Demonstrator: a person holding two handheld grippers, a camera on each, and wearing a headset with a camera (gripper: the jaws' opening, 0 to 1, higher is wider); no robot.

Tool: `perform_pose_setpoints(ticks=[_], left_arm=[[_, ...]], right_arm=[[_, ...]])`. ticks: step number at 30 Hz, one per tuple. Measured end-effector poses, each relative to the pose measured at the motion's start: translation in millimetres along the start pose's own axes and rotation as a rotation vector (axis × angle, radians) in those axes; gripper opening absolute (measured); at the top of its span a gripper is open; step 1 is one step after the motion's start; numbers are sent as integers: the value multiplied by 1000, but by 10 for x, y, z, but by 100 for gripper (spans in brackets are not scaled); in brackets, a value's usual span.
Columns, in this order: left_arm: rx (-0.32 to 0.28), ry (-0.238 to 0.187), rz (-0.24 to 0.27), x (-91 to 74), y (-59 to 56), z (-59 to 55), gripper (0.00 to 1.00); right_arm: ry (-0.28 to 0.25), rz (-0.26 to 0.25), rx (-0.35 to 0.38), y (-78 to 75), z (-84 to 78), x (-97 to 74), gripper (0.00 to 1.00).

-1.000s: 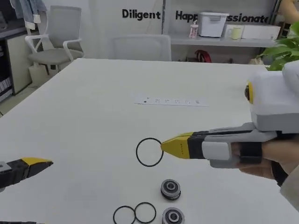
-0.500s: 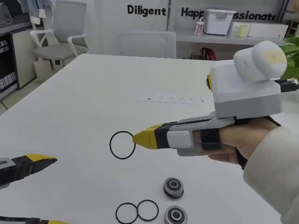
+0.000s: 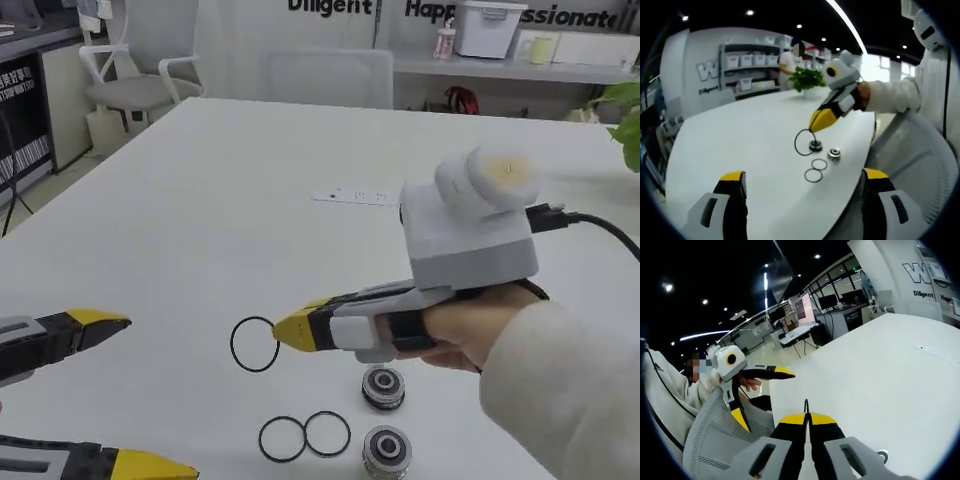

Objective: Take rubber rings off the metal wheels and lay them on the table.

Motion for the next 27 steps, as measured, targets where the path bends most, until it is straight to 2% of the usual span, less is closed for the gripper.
perform_pose_setpoints(ticks=[10, 14, 18, 27], left_arm=[[-8, -1, 4, 6, 3, -15, 96], [-16, 1, 8, 7, 7, -29, 96], [-10, 15, 14, 6, 10, -52, 96], [-21, 16, 13, 4, 9, -67, 96]], right_arm=[[60, 13, 73, -107, -258, 98, 0], [88, 27, 87, -97, -355, 130, 0], [143, 34, 90, -91, -490, 168, 0], [220, 60, 93, -47, -662, 217, 0]])
Point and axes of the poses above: the centre of the closed fingertips' face, and the gripper's own axes: x roughly forward along the fingers, y roughly to its left, z roughly out of its top, the point moved 6 cm from there along -x, roughly backward along the fingers, and after that the axes turned 7 degrees about -x, right-handed, at the moved point
